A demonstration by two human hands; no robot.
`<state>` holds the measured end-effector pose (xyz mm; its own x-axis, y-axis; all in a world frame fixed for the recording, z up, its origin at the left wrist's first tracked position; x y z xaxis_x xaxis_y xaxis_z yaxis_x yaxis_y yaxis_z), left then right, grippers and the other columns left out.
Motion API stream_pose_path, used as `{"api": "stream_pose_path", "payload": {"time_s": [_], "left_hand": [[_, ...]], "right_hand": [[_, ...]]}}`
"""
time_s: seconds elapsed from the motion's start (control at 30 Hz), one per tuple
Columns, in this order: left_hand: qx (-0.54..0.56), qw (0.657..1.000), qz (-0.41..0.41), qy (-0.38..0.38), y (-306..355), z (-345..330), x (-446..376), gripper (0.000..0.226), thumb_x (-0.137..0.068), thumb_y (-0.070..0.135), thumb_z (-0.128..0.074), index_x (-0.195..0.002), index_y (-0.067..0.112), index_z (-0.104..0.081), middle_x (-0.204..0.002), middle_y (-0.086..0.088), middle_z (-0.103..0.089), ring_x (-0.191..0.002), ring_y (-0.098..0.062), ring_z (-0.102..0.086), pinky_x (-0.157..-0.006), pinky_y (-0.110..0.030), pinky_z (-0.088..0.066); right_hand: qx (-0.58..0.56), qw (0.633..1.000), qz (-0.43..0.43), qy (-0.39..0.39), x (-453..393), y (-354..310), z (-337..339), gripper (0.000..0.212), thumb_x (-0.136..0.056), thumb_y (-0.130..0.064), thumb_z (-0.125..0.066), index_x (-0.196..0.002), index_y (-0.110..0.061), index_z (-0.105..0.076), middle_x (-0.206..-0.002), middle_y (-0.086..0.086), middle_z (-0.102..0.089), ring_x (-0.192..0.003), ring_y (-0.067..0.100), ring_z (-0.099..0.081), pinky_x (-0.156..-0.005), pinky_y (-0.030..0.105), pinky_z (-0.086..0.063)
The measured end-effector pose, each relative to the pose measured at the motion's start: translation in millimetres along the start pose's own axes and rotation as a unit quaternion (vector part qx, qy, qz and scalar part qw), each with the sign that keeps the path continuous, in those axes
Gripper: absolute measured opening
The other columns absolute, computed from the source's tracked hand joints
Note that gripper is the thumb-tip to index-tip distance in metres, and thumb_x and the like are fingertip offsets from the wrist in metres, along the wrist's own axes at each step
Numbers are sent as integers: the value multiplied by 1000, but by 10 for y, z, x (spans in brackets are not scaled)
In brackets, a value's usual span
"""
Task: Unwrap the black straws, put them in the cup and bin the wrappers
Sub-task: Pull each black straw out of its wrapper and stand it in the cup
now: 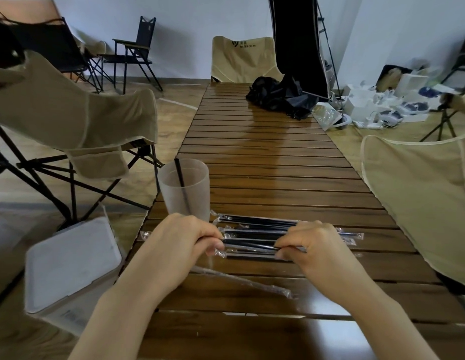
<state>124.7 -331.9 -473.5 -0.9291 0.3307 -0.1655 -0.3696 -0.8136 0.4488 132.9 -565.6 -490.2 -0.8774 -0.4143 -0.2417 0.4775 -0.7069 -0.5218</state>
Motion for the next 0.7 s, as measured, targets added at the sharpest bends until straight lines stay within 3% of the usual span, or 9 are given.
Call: {"api": "stream_pose_path", "payload": {"time_s": [0.13, 0.27, 0.5, 0.7], "left_hand": [[-3, 1000, 14, 1, -50, 50, -11, 13, -88, 42, -59, -89, 41, -72, -69, 25, -64, -82, 12, -61, -71, -2, -38], [-17, 999, 44, 17, -217, 169, 17, 12, -86, 44, -60, -77, 48, -66, -64, 26, -64, -81, 17, -57, -67, -8, -36], [-3, 998, 45, 34, -209, 174, 24, 13, -87, 41, -61, -79, 44, -71, -66, 24, -66, -81, 14, -58, -67, -9, -36], [14, 998, 37, 49, -198, 199, 25, 14, -88, 34, -63, -82, 37, -75, -65, 24, -66, -83, 14, -59, -64, -4, -36]], "right_hand": [[-40, 999, -16, 5, -8, -4, 59, 15, -80, -21, -72, -91, -32, -74, -77, -29, -60, -83, -5, -59, -72, 8, -42], [-6, 999, -39, -22, 1, 51, 84, 23, -83, -28, -69, -105, -37, -69, -85, -32, -54, -85, -10, -56, -74, 8, -41], [-44, 997, -67, 1, 18, 45, 61, 17, -84, -19, -68, -85, -36, -71, -79, -21, -66, -79, -4, -62, -70, 8, -46], [-75, 995, -58, 25, 14, -16, 95, 14, -83, -15, -69, -85, -27, -74, -77, -21, -66, -79, -5, -63, -70, 7, -47]]}}
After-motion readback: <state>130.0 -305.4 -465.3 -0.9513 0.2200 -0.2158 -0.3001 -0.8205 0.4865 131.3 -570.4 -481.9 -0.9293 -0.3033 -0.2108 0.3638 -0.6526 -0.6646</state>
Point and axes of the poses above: each hand's wrist, its own x-axis away from the middle knuckle, its own z-axis out of the back of the hand, y = z × x, the point moved 2 cm from there along -x, towards the middle knuckle
